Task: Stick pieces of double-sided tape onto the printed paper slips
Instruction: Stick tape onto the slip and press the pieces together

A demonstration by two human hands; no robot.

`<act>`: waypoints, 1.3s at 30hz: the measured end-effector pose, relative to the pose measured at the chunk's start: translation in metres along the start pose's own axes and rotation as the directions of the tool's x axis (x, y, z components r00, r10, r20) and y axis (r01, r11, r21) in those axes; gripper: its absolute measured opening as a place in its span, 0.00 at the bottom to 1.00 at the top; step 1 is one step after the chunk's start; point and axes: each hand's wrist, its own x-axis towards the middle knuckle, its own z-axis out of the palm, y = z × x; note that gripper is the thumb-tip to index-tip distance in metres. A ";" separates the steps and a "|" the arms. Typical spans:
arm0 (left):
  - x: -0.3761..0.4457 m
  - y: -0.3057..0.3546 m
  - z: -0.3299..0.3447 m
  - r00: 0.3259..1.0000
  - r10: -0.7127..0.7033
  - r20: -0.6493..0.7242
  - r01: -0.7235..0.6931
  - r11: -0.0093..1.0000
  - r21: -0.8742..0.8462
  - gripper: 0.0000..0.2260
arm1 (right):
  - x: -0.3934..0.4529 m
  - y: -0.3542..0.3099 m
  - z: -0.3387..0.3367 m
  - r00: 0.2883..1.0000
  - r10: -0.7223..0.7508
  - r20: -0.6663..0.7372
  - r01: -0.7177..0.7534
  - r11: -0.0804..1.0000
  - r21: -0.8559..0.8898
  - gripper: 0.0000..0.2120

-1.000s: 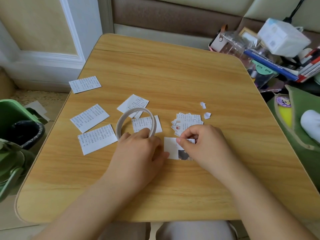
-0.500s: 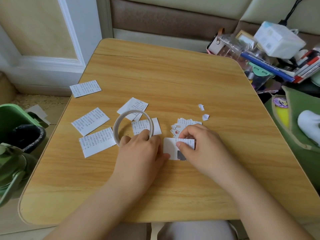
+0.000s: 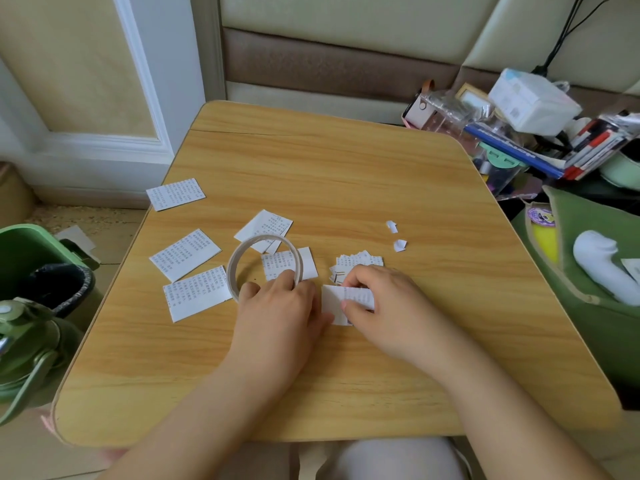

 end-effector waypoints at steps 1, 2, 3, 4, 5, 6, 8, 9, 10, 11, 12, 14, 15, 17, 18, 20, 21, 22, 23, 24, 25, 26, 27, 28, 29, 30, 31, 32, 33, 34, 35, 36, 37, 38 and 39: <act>-0.001 0.001 -0.001 1.000 -0.007 0.012 0.006 1.000 0.012 0.11 | -0.001 -0.001 0.000 1.000 -0.012 -0.004 0.012 1.000 0.009 0.04; -0.001 0.000 -0.002 1.000 -0.014 0.021 0.013 1.000 0.025 0.11 | -0.002 -0.001 0.001 1.000 -0.022 -0.010 0.022 0.999 0.027 0.03; -0.002 0.000 -0.003 0.999 -0.020 0.025 0.019 0.999 0.041 0.12 | -0.005 -0.002 0.002 0.999 -0.032 -0.015 0.033 0.998 0.049 0.03; -0.001 0.001 -0.004 0.999 -0.030 0.036 0.028 0.998 0.054 0.12 | -0.007 -0.002 0.002 0.999 -0.046 -0.021 0.047 0.997 0.065 0.03; -0.001 0.002 -0.004 0.998 -0.039 0.049 0.036 0.998 0.057 0.13 | -0.010 -0.001 0.003 0.998 -0.060 -0.032 0.062 0.996 0.069 0.04; -0.001 0.003 -0.005 0.997 -0.040 0.061 0.037 0.998 0.056 0.13 | -0.012 0.000 0.005 0.996 -0.073 -0.052 0.076 0.995 0.058 0.05; -0.001 0.002 -0.005 0.996 -0.044 0.072 0.041 0.998 0.045 0.12 | -0.014 0.003 0.006 0.992 -0.075 -0.102 0.075 0.997 0.000 0.09; -0.001 0.002 -0.005 0.996 -0.047 0.073 0.045 0.998 0.039 0.12 | -0.014 0.005 0.006 0.990 -0.068 -0.121 0.064 0.997 -0.037 0.10; -0.001 0.002 -0.005 0.996 -0.047 0.072 0.044 0.998 0.042 0.12 | -0.013 0.007 0.007 0.990 -0.060 -0.124 0.051 0.996 -0.075 0.12; -0.001 0.002 -0.005 0.996 -0.048 0.075 0.045 0.998 0.048 0.12 | -0.012 0.008 0.007 0.991 -0.055 -0.118 0.042 0.993 -0.110 0.14; -0.001 0.002 -0.005 0.995 -0.051 0.083 0.047 0.998 0.053 0.12 | -0.011 0.009 0.008 0.992 -0.059 -0.111 0.042 0.988 -0.145 0.15; -0.001 0.002 -0.005 0.993 -0.058 0.099 0.052 0.997 0.054 0.12 | -0.012 0.008 0.011 0.988 -0.096 -0.121 0.070 0.977 -0.201 0.15; -0.002 0.002 -0.005 0.993 -0.060 0.104 0.055 0.997 0.055 0.12 | -0.012 0.007 0.012 0.984 -0.116 -0.132 0.087 0.975 -0.203 0.14; -0.001 0.002 -0.006 0.992 -0.062 0.109 0.056 0.997 0.061 0.12 | -0.014 0.007 0.014 0.980 -0.135 -0.143 0.114 0.982 -0.150 0.12; -0.001 0.002 -0.007 0.992 -0.061 0.110 0.055 0.997 0.060 0.12 | -0.016 0.008 0.015 0.981 -0.134 -0.140 0.117 0.986 -0.122 0.12; -0.001 0.003 -0.007 0.991 -0.062 0.115 0.055 0.997 0.062 0.12 | -0.017 0.010 0.016 0.982 -0.126 -0.143 0.112 0.989 -0.097 0.12; -0.001 0.003 -0.008 0.991 -0.064 0.119 0.057 0.996 0.065 0.12 | -0.017 0.011 0.017 0.981 -0.122 -0.149 0.109 0.990 -0.093 0.12; 0.000 0.003 -0.008 0.990 -0.066 0.122 0.058 0.996 0.069 0.12 | -0.017 0.013 0.017 0.981 -0.121 -0.153 0.108 0.990 -0.092 0.13; -0.001 0.003 -0.008 0.990 -0.068 0.126 0.059 0.995 0.075 0.12 | -0.017 0.013 0.015 0.981 -0.117 -0.155 0.104 0.991 -0.088 0.13; -0.001 0.004 -0.009 0.989 -0.072 0.129 0.061 0.995 0.082 0.12 | -0.017 0.013 0.013 0.981 -0.114 -0.157 0.102 0.991 -0.082 0.13; -0.001 0.004 -0.009 0.988 -0.076 0.132 0.065 0.994 0.086 0.12 | -0.017 0.013 0.012 0.982 -0.106 -0.154 0.096 0.993 -0.070 0.13; -0.002 0.004 -0.010 0.988 -0.078 0.131 0.067 0.994 0.087 0.12 | -0.017 0.014 0.010 0.984 -0.095 -0.150 0.087 0.995 -0.055 0.13; -0.002 0.004 -0.010 0.988 -0.080 0.131 0.069 0.994 0.087 0.12 | -0.016 0.015 0.009 0.986 -0.080 -0.147 0.075 0.997 -0.036 0.13; -0.003 0.004 -0.011 0.988 -0.081 0.132 0.070 0.994 0.086 0.12 | -0.015 0.016 0.007 0.988 -0.065 -0.143 0.064 0.998 -0.014 0.13; -0.003 0.004 -0.011 0.988 -0.082 0.132 0.071 0.994 0.086 0.12 | -0.013 0.017 0.006 0.990 -0.047 -0.133 0.049 0.999 0.010 0.14; -0.004 0.004 -0.011 0.988 -0.082 0.133 0.071 0.994 0.084 0.12 | -0.012 0.018 0.006 0.992 -0.034 -0.119 0.037 0.999 0.023 0.14; -0.004 0.004 -0.011 0.988 -0.083 0.133 0.073 0.994 0.081 0.12 | -0.011 0.020 0.006 0.994 -0.028 -0.106 0.031 0.999 0.027 0.15; -0.005 0.004 -0.011 0.988 -0.084 0.131 0.074 0.994 0.080 0.12 | -0.010 0.021 0.006 0.995 -0.021 -0.100 0.023 0.999 0.027 0.15; -0.005 0.004 -0.011 0.988 -0.085 0.130 0.075 0.994 0.081 0.12 | -0.009 0.021 0.007 0.994 -0.012 -0.109 0.015 1.000 0.027 0.15; -0.006 0.004 -0.011 0.988 -0.086 0.129 0.076 0.994 0.082 0.12 | -0.010 0.022 0.007 0.990 -0.014 -0.137 0.016 1.000 0.013 0.16; -0.006 0.004 -0.011 0.988 -0.087 0.128 0.077 0.994 0.081 0.12 | -0.010 0.022 0.009 0.984 -0.033 -0.177 0.029 0.999 -0.021 0.16; -0.006 0.004 -0.010 0.988 -0.087 0.126 0.077 0.994 0.080 0.12 | -0.011 0.022 0.010 0.979 -0.051 -0.199 0.039 0.997 -0.064 0.16; -0.006 0.003 -0.010 0.988 -0.086 0.126 0.077 0.994 0.080 0.13 | -0.012 0.022 0.011 0.978 -0.059 -0.199 0.040 0.994 -0.098 0.18; -0.006 0.003 -0.009 0.988 -0.085 0.126 0.076 0.994 0.079 0.13 | -0.013 0.021 0.011 0.982 -0.058 -0.179 0.036 0.992 -0.123 0.20; -0.006 0.003 -0.009 0.989 -0.084 0.124 0.075 0.994 0.076 0.13 | -0.013 0.020 0.012 0.988 -0.051 -0.143 0.032 0.990 -0.135 0.23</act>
